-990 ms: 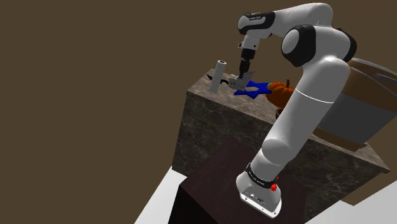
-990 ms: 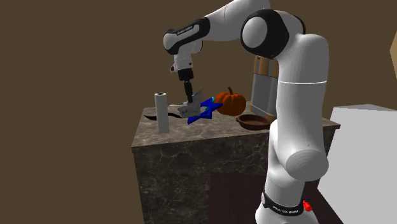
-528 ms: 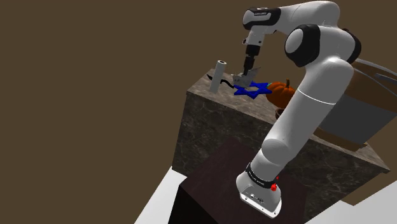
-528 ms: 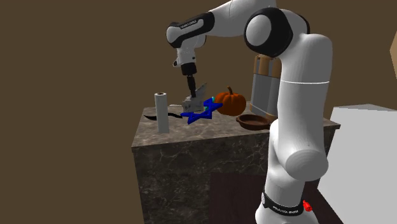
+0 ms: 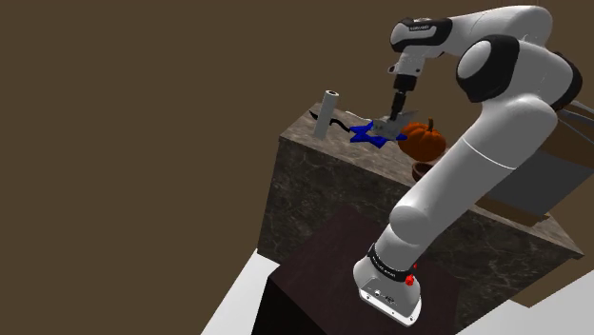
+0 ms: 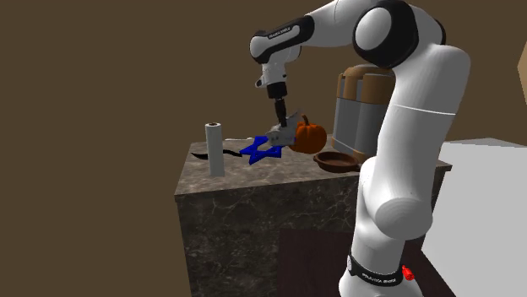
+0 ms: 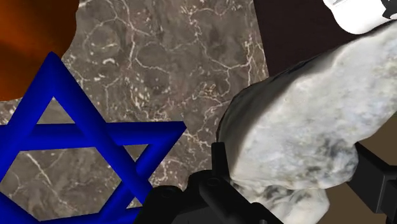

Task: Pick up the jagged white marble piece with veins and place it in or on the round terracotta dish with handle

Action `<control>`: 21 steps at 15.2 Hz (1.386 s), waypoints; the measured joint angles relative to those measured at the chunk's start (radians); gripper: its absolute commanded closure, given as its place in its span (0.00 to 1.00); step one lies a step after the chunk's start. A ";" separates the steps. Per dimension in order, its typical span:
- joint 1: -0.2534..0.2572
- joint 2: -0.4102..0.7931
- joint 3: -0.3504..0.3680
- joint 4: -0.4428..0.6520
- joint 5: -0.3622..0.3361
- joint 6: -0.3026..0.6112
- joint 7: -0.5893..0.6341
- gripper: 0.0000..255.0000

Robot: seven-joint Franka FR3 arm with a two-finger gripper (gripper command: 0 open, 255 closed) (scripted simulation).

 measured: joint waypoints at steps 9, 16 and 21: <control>-0.085 -0.133 -0.076 -0.081 -0.140 0.000 -0.133 1.00; -0.150 -0.173 -0.169 -0.081 -0.225 0.004 -0.279 1.00; -0.171 -0.177 -0.219 -0.109 -0.253 0.047 -0.335 1.00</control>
